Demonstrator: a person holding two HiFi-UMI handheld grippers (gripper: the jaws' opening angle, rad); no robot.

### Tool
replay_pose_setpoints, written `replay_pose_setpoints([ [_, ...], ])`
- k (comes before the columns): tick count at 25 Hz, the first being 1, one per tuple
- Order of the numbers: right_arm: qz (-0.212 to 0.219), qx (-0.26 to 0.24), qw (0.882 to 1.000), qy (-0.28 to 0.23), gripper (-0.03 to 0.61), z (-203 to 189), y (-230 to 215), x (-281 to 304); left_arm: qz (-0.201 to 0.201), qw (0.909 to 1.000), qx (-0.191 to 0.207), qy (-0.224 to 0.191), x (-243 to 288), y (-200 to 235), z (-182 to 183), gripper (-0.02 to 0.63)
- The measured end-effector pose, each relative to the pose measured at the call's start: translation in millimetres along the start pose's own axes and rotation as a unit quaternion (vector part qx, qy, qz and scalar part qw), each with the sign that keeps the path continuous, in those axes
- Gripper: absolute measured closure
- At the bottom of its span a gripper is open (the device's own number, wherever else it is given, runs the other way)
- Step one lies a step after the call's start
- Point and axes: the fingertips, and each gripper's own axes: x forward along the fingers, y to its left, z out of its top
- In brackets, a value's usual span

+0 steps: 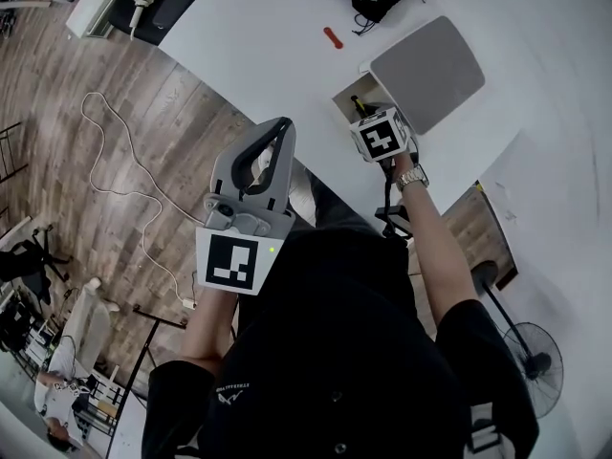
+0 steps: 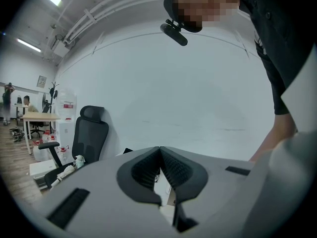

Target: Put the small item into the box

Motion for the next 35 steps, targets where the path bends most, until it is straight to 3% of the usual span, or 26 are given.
replay_pose_setpoints([
  [13, 0.011, -0.012, 1.0, 0.0, 0.505, 0, 5, 1, 0.004, 1.0, -0.001, -0.002, -3, 0, -1, 0.609],
  [24, -0.01, 0.006, 1.0, -0.027, 0.497, 3, -8, -12, -0.007, 1.0, -0.002, -0.005, 1, -1, -1, 0.609],
  [35, -0.027, 0.073, 0.993, -0.091, 0.508, 9, -1, -52, -0.05, 0.9987, 0.01, -0.006, -3, -10, 4, 0.609],
])
